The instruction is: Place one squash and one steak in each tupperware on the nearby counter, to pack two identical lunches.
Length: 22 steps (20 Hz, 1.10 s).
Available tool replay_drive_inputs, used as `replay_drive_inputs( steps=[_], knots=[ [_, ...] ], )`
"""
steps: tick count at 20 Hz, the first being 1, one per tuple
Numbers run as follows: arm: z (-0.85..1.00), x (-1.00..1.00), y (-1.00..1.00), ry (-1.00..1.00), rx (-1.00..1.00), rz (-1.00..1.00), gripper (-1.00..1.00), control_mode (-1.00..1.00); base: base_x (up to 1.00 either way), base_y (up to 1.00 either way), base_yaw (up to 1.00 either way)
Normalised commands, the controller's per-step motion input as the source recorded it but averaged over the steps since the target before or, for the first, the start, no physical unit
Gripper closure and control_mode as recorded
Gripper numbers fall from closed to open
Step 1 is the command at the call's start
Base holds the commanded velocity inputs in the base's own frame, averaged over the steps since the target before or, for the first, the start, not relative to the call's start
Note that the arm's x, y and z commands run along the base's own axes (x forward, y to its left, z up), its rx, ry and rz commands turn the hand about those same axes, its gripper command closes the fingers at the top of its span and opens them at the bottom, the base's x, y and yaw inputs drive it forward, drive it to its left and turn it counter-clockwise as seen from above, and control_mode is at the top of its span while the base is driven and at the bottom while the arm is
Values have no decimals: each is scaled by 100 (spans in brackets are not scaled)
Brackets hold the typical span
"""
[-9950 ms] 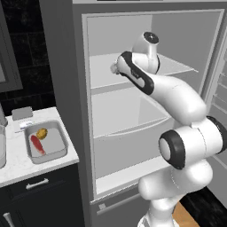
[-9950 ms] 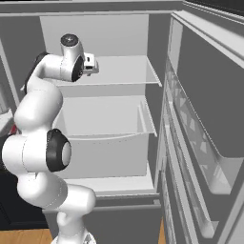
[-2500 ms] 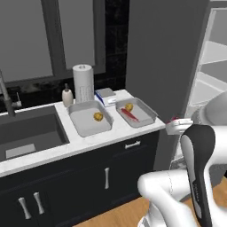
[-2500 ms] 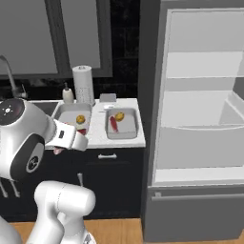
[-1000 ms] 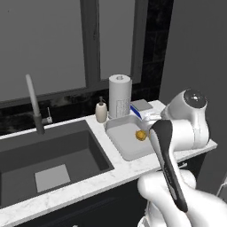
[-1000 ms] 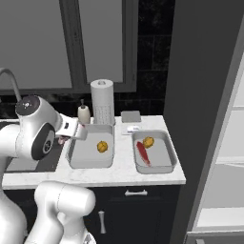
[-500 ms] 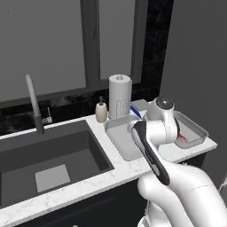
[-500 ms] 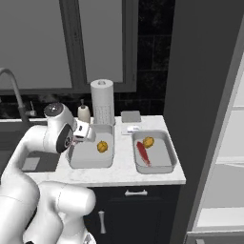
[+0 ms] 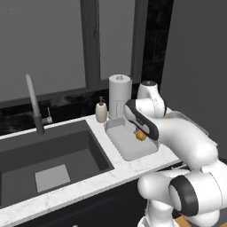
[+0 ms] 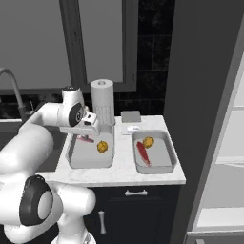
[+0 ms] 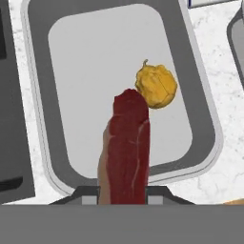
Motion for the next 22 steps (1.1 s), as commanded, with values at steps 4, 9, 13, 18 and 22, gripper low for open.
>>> replay_drive_inputs(
  steps=[4,9,13,18,22],
  knots=[
    [-67,9,0,0,0,3,100,-100,0,0,0],
    [-51,18,1,-8,0,7,100,-100,0,0,0],
    [-12,38,1,-4,0,8,100,-100,0,0,0],
    [-1,41,1,0,0,9,100,-100,0,0,0],
    [-14,35,9,0,0,15,100,-100,0,0,0]
  ],
)
